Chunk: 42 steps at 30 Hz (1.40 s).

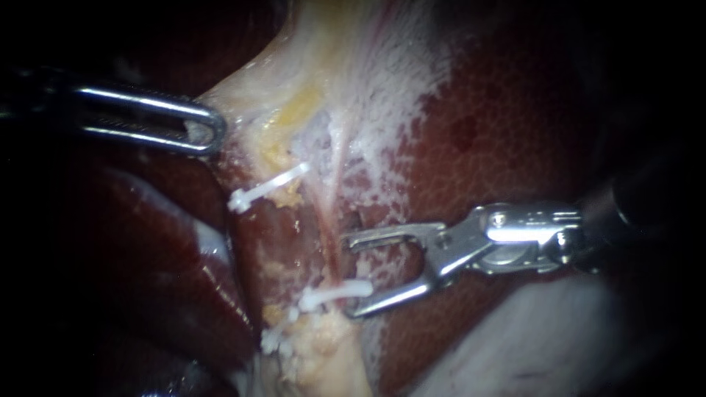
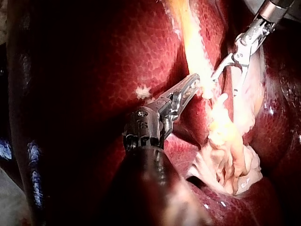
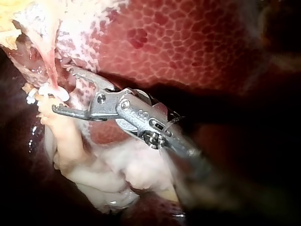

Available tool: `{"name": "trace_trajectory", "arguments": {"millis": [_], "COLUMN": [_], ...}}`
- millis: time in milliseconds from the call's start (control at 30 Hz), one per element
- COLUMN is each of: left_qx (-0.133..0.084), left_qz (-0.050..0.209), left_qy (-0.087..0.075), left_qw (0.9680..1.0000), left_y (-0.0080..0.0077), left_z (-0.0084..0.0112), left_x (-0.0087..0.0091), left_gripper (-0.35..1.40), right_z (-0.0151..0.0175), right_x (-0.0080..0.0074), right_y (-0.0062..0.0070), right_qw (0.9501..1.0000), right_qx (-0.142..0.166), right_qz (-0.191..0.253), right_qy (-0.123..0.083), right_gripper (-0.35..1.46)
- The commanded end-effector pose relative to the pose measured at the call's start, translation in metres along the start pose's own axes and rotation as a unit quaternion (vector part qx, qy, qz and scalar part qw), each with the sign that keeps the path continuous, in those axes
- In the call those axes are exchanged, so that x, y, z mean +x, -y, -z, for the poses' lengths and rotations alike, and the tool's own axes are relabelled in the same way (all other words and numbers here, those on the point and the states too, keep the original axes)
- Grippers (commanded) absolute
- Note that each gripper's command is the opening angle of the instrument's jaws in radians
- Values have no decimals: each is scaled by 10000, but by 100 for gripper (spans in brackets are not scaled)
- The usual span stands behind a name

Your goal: Going back first clip right tube

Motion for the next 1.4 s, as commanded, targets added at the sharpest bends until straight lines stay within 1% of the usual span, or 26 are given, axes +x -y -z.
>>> {"name": "trace_trajectory", "arguments": {"millis": [33, 200, 300, 500, 600, 767, 933, 1000, 1067, 1133, 1267, 1400], "left_qx": [0, -3, -1, -2, -1, -4, -13, -37, -32, -2, 22, 87], "left_qz": [-1, -6, -9, -12, -13, -20, -38, -50, -93, -79, -3, 15], "left_qy": [0, 2, 1, 1, 1, 3, 8, 19, 17, 21, -57, -154], "left_qw": [10000, 10000, 10000, 10000, 10000, 10000, 10000, 10000, 9999, 10000, 10000, 9998], "left_y": [0, -1, -2, -4, -5, -7, -15, -20, -25, -28, -32, -31], "left_z": [0, -1, -2, -2, -2, -4, -9, -13, -18, -24, -41, -64], "left_x": [0, 2, 2, 3, 4, 6, 11, 15, 19, 24, 37, 49], "left_gripper": [-35, -35, -35, -35, -35, -35, -35, -35, -35, -35, -35, -35], "right_z": [5, 34, 50, 73, 76, 73, 72, 72, 72, 72, 72, 73], "right_x": [2, 16, 25, 37, 40, 42, 44, 43, 43, 43, 43, 43], "right_y": [0, -1, -1, -1, 1, 9, 14, 16, 16, 16, 17, 17], "right_qw": [10000, 9994, 9990, 9984, 9984, 9986, 9987, 9988, 9988, 9988, 9988, 9988], "right_qx": [-47, -312, -413, -503, -498, -463, -431, -414, -414, -413, -412, -411], "right_qz": [30, 141, 185, 246, 268, 273, 275, 277, 278, 279, 280, 280], "right_qy": [-5, -20, -23, -21, -19, -19, -19, -19, -19, -18, -18, -18], "right_gripper": [60, 60, 60, 60, 60, 60, 60, 60, 60, 60, 60, 60]}}
